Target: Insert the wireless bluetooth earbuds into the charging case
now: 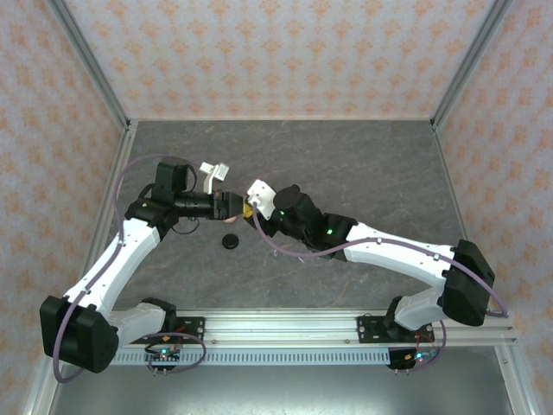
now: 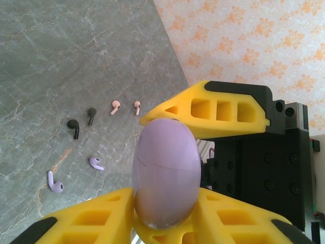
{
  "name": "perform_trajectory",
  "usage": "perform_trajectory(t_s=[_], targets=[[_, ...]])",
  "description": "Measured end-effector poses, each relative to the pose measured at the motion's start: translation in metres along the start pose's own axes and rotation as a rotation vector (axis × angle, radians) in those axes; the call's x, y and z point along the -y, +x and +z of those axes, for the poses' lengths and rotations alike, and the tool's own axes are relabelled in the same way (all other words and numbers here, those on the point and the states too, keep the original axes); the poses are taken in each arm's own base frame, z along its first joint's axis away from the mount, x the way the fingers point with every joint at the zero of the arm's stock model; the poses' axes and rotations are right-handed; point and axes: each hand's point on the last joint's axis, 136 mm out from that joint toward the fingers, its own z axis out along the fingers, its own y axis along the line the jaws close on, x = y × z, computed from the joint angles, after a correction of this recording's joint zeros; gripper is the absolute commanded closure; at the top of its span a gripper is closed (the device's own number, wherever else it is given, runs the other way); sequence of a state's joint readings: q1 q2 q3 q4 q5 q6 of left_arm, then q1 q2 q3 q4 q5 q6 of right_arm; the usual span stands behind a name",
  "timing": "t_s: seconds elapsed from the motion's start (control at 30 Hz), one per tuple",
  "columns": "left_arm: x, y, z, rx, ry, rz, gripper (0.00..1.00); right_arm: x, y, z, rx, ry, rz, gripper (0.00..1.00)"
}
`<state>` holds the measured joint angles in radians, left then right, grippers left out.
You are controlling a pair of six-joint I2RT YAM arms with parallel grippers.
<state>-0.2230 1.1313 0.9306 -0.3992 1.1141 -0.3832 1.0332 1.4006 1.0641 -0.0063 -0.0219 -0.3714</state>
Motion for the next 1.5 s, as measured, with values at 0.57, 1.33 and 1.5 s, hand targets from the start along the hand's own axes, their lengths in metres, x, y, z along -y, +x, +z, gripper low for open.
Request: perform_trajectory(t_s=[0.57,1.33,1.5], targets=[[0.024,-0.013,-0.017,0.12,-0.014,0.155,0.9,0.004,0.0,-0.018,-0.041,-0.102,0.136,0.04],[0.067,-0.033,-0.014,0.304,0.037,0.495,0.99,0.054,-0.074,-0.081,0.342,-0.346,0.642,0.03],[0.067,-0.032,-0.011,0.296,0.037,0.504,0.99,0.056,-0.077,-0.074,0.344,-0.348,0.65,0.09]])
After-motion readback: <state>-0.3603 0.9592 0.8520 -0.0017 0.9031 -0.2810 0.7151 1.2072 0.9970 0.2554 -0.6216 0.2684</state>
